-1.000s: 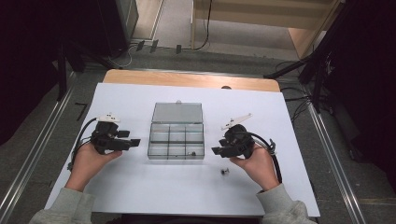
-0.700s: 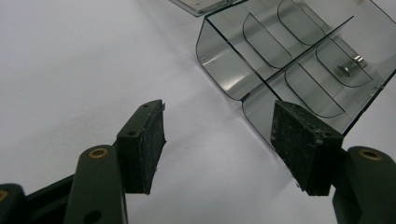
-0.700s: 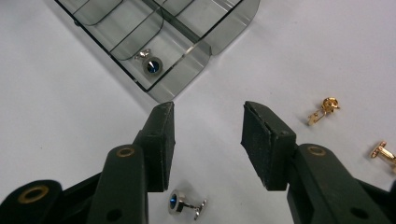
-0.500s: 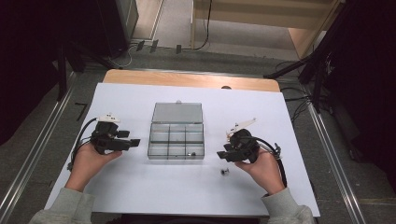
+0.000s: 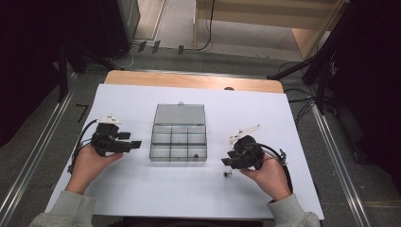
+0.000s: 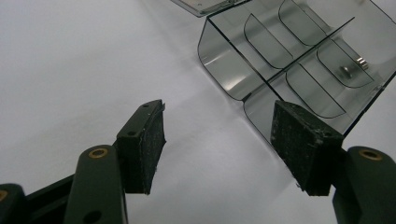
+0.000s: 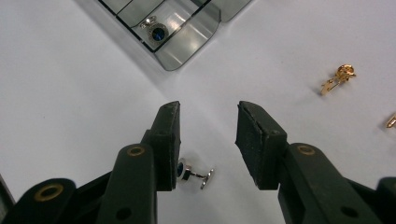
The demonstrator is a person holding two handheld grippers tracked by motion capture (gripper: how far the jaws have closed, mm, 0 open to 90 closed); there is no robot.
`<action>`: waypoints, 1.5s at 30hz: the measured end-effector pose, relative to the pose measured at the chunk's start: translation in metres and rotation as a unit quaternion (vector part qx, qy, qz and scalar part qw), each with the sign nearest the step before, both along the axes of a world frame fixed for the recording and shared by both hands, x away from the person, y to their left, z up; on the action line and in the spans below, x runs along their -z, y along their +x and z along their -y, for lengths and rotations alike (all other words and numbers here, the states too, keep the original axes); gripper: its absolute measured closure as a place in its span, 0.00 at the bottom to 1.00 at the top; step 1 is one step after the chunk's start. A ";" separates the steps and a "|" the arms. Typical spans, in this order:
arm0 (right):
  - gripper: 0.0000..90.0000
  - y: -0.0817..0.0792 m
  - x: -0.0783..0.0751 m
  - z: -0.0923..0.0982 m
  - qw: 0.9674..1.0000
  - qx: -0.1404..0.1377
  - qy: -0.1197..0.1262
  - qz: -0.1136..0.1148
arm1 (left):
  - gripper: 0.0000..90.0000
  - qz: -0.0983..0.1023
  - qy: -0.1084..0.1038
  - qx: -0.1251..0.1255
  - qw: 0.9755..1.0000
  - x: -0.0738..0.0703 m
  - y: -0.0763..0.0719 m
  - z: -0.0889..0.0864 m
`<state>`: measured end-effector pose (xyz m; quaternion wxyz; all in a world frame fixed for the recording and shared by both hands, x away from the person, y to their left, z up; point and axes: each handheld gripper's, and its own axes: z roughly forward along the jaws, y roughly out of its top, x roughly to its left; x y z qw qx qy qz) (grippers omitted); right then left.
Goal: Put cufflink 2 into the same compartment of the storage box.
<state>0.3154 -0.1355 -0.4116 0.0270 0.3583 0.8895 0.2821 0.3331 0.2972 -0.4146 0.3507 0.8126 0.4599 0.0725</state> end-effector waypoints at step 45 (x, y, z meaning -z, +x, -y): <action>0.68 -0.020 0.042 -0.001 0.998 -0.049 -0.042 -0.014 | 0.40 -0.002 0.003 0.004 1.000 0.000 0.001 0.002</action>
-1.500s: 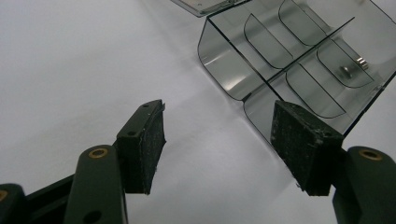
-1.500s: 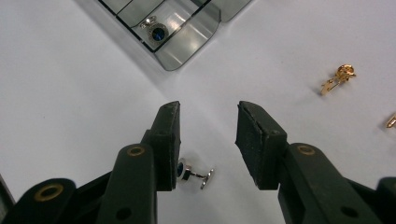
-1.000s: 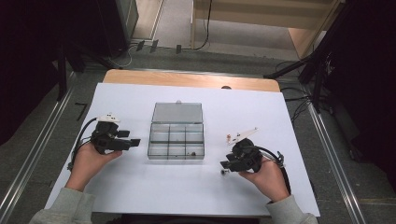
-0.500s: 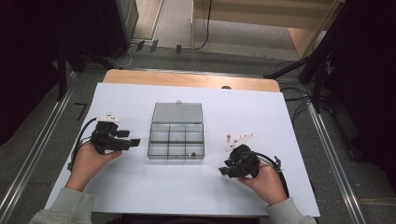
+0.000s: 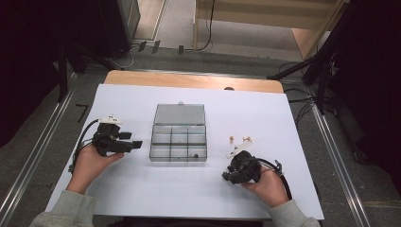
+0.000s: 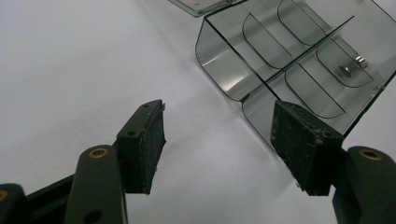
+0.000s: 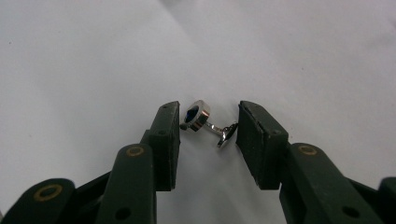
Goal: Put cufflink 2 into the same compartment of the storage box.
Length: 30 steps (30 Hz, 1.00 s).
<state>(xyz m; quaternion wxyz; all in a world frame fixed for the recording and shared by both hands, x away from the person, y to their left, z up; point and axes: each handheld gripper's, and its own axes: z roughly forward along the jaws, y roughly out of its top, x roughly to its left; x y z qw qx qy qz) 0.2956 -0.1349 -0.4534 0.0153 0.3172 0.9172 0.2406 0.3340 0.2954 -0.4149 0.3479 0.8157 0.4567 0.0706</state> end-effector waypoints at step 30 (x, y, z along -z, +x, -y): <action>0.69 -0.003 0.000 -0.015 0.999 -0.016 -0.016 0.029 | 0.40 -0.001 0.001 -0.001 1.000 0.001 0.001 0.001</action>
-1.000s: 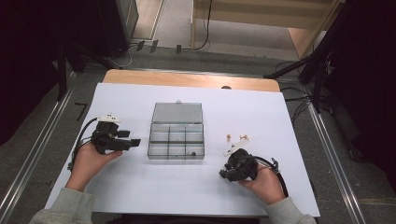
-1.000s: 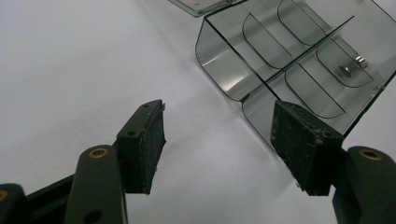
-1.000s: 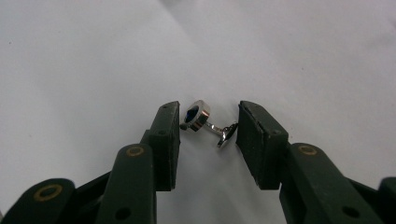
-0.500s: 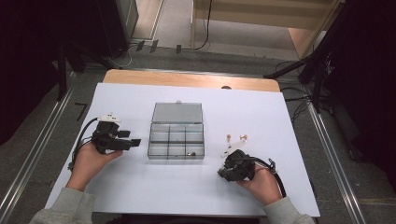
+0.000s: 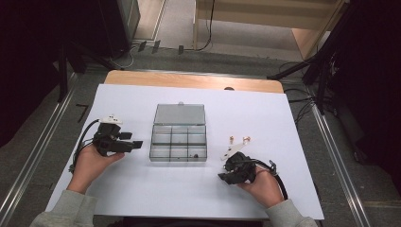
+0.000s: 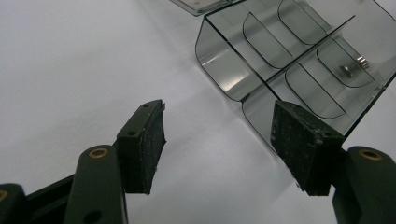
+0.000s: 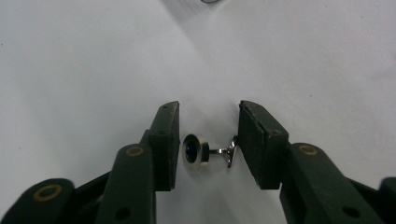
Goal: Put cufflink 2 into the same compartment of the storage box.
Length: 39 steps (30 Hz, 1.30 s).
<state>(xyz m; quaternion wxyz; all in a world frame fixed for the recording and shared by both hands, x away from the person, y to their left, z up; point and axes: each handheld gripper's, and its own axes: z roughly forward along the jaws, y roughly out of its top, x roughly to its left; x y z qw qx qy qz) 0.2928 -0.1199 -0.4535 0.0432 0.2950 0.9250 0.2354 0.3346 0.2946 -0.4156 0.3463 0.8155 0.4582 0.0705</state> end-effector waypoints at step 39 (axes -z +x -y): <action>0.59 -0.006 -0.003 0.010 0.989 0.142 0.001 -0.037 | 0.41 0.002 -0.004 -0.001 1.000 -0.001 0.000 0.000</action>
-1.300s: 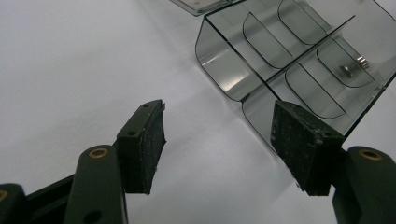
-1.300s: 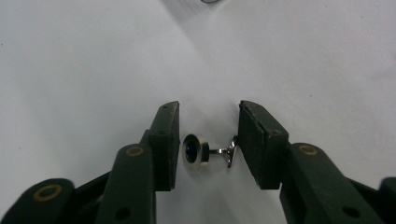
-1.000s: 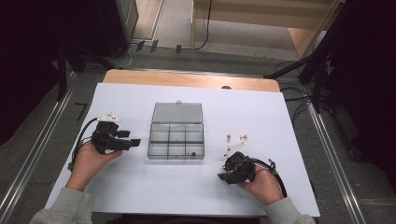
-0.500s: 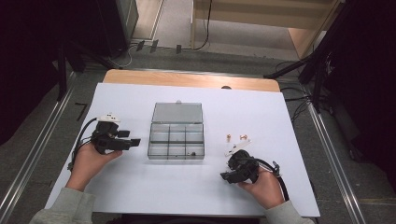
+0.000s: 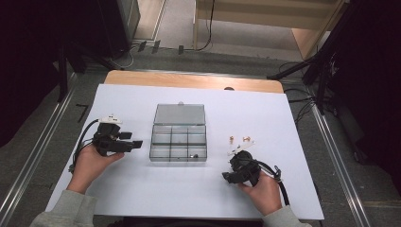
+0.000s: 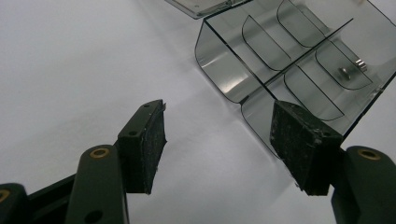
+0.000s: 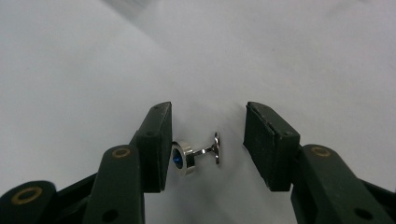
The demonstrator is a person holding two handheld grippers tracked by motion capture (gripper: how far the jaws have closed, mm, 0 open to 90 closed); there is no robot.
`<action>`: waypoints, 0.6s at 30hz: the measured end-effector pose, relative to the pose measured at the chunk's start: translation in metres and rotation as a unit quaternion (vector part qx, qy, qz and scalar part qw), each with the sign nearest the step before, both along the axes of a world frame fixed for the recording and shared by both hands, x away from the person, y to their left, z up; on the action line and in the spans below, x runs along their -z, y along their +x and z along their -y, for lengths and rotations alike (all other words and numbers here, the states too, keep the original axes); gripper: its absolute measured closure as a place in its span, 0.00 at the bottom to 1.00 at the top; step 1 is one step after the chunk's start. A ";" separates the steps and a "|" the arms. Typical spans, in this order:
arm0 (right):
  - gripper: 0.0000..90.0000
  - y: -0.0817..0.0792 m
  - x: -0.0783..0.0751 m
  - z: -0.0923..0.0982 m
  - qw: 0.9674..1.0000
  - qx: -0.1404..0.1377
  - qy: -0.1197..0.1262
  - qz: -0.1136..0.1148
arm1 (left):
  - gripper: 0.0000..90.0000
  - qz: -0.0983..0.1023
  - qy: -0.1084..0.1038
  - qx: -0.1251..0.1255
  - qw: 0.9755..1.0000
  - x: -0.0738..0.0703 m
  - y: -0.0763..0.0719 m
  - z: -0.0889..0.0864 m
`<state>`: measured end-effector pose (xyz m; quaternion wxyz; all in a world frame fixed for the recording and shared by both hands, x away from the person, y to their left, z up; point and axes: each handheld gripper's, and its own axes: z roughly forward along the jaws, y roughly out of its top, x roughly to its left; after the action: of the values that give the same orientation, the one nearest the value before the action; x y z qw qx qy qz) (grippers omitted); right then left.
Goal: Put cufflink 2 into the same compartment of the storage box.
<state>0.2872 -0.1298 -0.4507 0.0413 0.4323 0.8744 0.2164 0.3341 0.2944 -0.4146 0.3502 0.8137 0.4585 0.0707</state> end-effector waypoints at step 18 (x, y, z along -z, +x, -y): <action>0.66 -0.018 0.002 0.006 0.999 -0.013 -0.031 0.015 | 0.41 -0.001 0.002 0.004 1.000 0.000 0.000 0.003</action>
<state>0.2693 -0.1359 -0.4522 0.0651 0.4157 0.8858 0.1960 0.3342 0.2914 -0.4150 0.3485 0.8161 0.4557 0.0699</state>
